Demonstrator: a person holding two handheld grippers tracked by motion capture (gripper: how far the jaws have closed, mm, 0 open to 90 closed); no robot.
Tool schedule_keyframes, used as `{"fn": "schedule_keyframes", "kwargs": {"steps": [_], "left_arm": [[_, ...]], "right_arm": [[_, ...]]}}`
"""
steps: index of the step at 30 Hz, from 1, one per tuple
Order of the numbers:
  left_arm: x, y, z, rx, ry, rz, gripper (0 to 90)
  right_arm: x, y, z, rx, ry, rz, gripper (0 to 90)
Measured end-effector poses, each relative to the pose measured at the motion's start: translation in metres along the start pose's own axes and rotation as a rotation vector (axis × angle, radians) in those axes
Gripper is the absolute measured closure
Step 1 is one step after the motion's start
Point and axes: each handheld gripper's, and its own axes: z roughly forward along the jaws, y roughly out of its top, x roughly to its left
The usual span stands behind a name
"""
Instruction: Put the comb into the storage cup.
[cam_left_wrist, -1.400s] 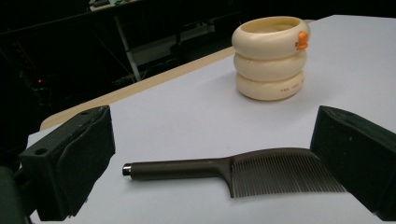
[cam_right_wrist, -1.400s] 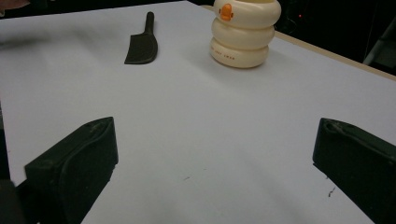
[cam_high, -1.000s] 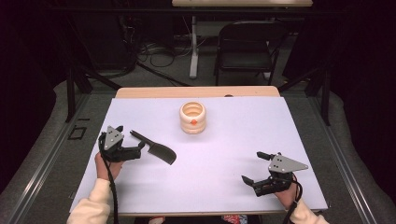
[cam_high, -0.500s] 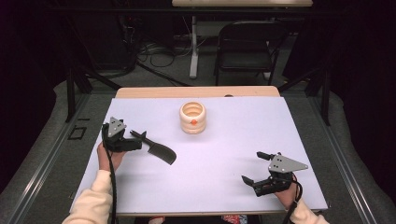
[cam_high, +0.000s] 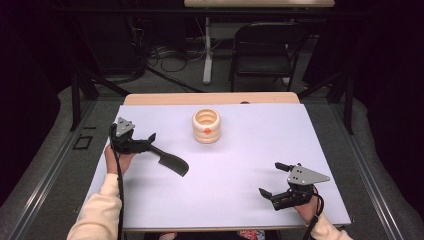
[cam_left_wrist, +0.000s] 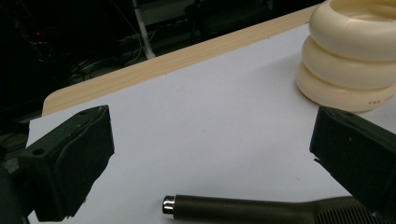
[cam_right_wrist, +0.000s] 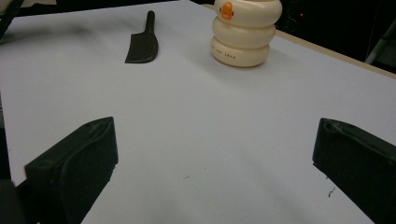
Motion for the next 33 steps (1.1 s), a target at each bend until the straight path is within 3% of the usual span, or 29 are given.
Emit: {"fn": "schedule_keyframes", "kwargs": {"steps": [9,12,21,28,31,33], "left_arm": [[0.013,0.002,0.015,0.052,-0.002,-0.027,0.6],[0.014,0.001,0.020,0.072,0.005,-0.022,6.1],[0.019,-0.008,0.035,0.162,0.020,-0.008,45.1],[0.022,-0.014,0.042,0.220,-0.012,-0.002,79.3],[0.023,-0.017,0.046,0.250,-0.016,0.011,88.5],[0.023,-0.018,0.049,0.262,-0.008,0.011,89.9]], "right_arm": [[0.000,0.000,0.001,0.008,0.005,0.001,0.0],[-0.001,0.000,0.000,0.008,0.004,0.002,0.0],[-0.001,0.000,0.001,0.009,0.012,0.003,0.0],[-0.001,0.000,0.001,0.015,0.014,0.003,0.0],[-0.001,0.000,0.001,0.014,0.013,0.004,0.0],[-0.001,-0.001,0.001,0.014,0.013,0.005,0.0]]}}
